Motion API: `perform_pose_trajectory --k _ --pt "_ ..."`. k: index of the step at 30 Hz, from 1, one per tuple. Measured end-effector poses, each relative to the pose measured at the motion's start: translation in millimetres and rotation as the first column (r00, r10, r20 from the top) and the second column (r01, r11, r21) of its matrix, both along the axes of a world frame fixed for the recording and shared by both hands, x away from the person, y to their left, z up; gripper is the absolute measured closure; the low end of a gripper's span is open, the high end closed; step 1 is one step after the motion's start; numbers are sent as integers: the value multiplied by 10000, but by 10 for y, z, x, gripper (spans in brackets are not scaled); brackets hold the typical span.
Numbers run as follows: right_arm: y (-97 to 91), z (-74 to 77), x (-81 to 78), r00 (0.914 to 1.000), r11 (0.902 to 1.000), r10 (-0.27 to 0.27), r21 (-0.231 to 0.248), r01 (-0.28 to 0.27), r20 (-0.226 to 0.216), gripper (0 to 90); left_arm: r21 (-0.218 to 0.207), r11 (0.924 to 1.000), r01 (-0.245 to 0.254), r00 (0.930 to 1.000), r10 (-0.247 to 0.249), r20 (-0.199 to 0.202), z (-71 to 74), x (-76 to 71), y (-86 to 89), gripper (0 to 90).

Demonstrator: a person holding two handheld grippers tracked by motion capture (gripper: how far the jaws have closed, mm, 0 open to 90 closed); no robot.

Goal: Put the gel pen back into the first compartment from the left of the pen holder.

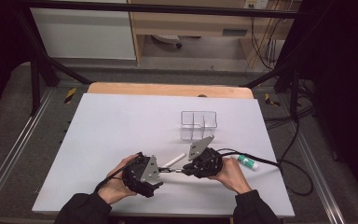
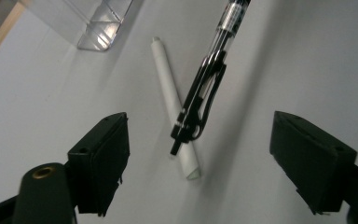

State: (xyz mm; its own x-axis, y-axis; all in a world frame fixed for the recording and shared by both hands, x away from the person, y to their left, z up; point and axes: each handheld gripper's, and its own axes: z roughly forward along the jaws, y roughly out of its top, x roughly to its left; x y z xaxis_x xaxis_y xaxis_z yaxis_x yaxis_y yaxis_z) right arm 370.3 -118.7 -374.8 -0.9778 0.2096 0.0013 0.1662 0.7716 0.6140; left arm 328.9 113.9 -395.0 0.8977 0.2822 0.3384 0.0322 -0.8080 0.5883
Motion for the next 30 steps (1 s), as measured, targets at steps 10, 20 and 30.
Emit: perform_pose_trajectory --k 10,20,30 --pt "1 -8 -22 10000 10000 39 7 -39 -58 801 560 9964 633 9960 -665 590 -28 -18 -311 346" --pt "6 -21 -35 9999 10000 24 -34 -24 -138 801 1173 9867 1128 9826 -1283 1340 -83 -58 -515 506" --pt "18 -39 -41 9997 9999 66 -86 -68 -214 801 1655 9751 1478 9691 -1762 1727 -139 -96 -623 664"
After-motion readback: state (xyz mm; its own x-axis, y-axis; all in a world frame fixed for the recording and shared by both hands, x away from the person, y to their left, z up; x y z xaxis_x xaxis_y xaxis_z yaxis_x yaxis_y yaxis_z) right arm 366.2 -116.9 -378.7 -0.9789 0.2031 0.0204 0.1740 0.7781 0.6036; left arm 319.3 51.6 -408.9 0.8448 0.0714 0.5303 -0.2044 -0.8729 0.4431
